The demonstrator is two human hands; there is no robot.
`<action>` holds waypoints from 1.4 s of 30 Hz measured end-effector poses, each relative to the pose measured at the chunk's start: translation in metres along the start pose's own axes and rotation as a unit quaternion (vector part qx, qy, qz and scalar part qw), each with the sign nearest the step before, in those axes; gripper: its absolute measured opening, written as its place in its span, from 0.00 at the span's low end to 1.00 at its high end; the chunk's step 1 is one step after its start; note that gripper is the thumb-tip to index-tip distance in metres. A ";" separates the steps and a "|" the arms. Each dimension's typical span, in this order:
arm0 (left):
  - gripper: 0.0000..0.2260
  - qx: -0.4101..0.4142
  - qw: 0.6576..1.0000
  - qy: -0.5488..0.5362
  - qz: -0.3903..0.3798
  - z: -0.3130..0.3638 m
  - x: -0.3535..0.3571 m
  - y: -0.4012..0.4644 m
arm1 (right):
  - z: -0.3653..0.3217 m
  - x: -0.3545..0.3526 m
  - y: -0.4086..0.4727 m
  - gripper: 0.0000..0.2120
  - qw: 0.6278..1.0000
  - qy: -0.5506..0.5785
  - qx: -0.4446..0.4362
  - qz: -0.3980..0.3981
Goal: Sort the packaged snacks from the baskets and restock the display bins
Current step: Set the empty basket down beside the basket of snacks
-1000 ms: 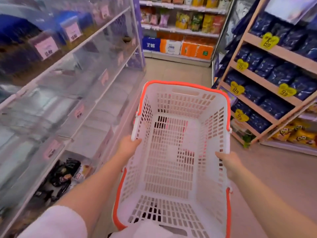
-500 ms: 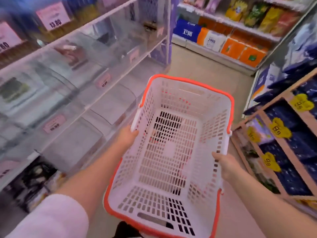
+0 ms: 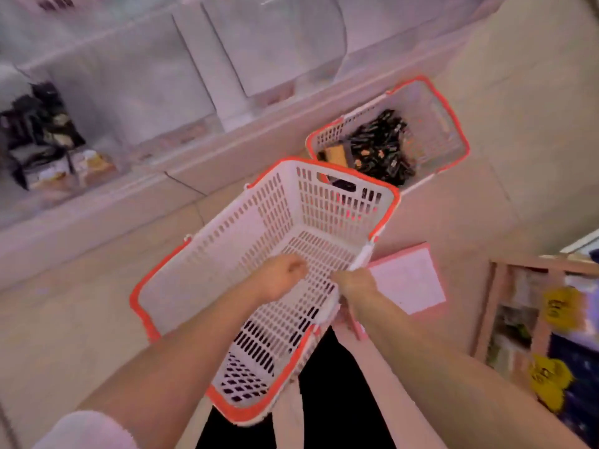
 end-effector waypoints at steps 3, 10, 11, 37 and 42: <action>0.23 -0.022 0.996 0.039 -0.073 -0.048 0.042 0.004 | 0.015 0.052 0.035 0.06 0.999 -0.024 0.023 -0.031; 0.18 -0.018 0.997 0.028 -0.068 -0.138 0.030 0.028 | 0.028 0.146 0.090 0.06 0.997 0.018 0.059 -0.055; 0.18 -0.012 0.996 0.050 -0.069 -0.146 0.028 0.036 | 0.026 0.155 0.098 0.07 0.996 0.032 0.063 -0.056; 0.23 0.014 0.970 0.244 -0.008 -0.300 -0.009 0.176 | 0.036 0.225 0.264 0.09 0.932 0.329 0.057 -0.142; 0.22 0.000 0.965 0.260 0.025 -0.314 0.008 0.206 | 0.041 0.227 0.299 0.07 0.942 0.309 0.068 -0.113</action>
Point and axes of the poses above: each hand's wrist, its own y-axis towards the middle knuckle, its own x-axis out of the palm, z = x × y, the point moved 10 cm from there along y, towards the middle knuckle, and after that the axes turned 9 degrees about -y, right-handed, at the moved point
